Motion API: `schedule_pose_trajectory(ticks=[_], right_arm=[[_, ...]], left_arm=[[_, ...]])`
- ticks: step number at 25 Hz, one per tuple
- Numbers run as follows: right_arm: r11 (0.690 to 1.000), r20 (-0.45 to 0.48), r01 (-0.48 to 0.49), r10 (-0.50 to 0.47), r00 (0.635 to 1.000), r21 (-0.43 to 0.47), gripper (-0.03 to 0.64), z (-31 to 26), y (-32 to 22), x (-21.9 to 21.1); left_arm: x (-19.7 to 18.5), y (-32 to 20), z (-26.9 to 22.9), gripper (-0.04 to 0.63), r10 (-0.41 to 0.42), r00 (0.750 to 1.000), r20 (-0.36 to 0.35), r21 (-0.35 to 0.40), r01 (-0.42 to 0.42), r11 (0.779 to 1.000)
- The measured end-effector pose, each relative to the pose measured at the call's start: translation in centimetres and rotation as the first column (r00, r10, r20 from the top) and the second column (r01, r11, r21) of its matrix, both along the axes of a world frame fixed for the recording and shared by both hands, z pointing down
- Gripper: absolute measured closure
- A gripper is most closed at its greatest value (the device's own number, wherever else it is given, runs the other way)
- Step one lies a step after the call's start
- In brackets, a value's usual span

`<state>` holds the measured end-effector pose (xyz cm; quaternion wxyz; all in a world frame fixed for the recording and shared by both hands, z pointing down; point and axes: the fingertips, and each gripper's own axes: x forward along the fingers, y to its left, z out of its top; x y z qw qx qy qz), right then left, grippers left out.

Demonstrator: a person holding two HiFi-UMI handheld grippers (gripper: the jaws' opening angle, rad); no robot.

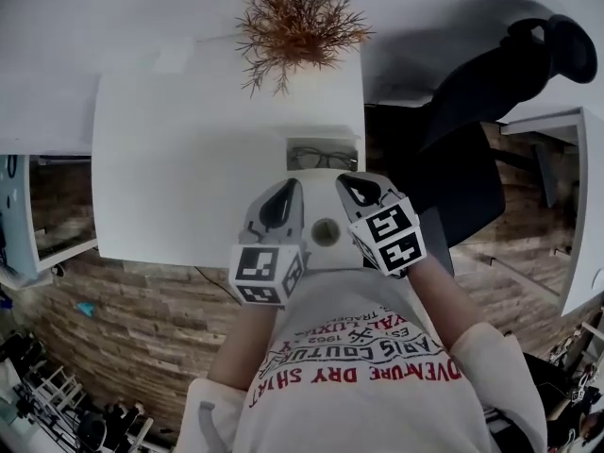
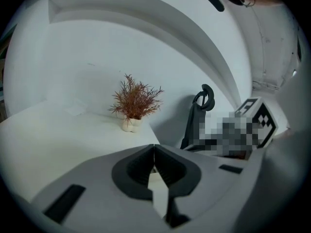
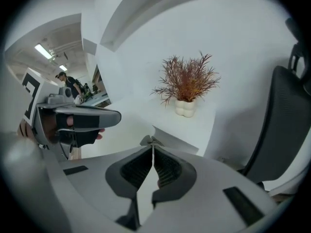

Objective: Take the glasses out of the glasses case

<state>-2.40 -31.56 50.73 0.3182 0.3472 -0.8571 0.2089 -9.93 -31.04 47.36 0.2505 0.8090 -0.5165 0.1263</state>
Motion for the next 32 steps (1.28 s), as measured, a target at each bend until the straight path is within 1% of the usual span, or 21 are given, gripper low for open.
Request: schedule_pose_trajectory(ticks=[4,5,6,12,15,19,21,23,26,28,32], right_arm=[[0.996,-0.068,0.077,-0.079,0.995,-0.035,0.598,2.1,-1.3,-1.5],[0.994,-0.083,0.097,-0.101,0.991,-0.042,0.570,2.6,-1.6,-1.9],[0.992,-0.101,0.119,-0.123,0.987,-0.046,0.511,3.1,-2.0,-2.1],[0.974,-0.229,0.219,-0.227,0.947,-0.061,0.509,5.9,-4.2,-2.6],[0.960,-0.272,0.264,-0.280,0.920,-0.095,0.506,7.1,-4.7,-2.7],[0.943,-0.313,0.304,-0.332,0.890,-0.136,0.531,8.3,-5.0,-2.7],[0.929,-0.333,0.332,-0.369,0.868,-0.164,0.534,9.1,-4.9,-2.7],[0.909,-0.363,0.374,-0.417,0.833,-0.186,0.534,9.8,-4.6,-2.7],[0.888,-0.418,0.423,-0.459,0.784,-0.183,0.553,10.4,-4.6,-2.5],[0.878,-0.438,0.443,-0.476,0.762,-0.183,0.572,10.6,-4.7,-2.4],[0.850,-0.470,0.493,-0.517,0.716,-0.183,0.586,10.6,-4.6,-2.5]], left_arm=[[-0.3,-0.8,1.4,0.588,0.027,1.000,-0.009,-0.038,-0.027,0.999],[-0.5,-0.9,1.7,0.588,0.027,1.000,-0.012,-0.046,-0.028,0.999],[-0.7,-1.0,1.9,0.588,0.025,1.000,-0.014,-0.053,-0.026,0.998],[-2.3,-1.7,3.0,0.588,-0.001,1.000,-0.016,-0.089,0.000,0.996],[-2.9,-1.9,3.4,0.588,-0.007,1.000,-0.017,-0.097,0.005,0.995],[-3.1,-2.0,3.9,0.588,-0.004,1.000,-0.018,-0.109,0.002,0.994],[-3.1,-1.8,4.1,0.588,0.002,1.000,-0.018,-0.114,-0.004,0.994],[-3.2,-1.7,4.2,0.588,0.001,1.000,-0.017,-0.117,-0.003,0.993],[-3.4,-1.3,4.4,0.588,-0.007,1.000,-0.022,-0.131,0.004,0.991],[-3.4,-0.9,4.7,0.588,-0.007,1.000,-0.025,-0.141,0.004,0.990],[-3.5,-0.4,4.9,0.588,-0.013,0.999,-0.032,-0.151,0.008,0.988]])
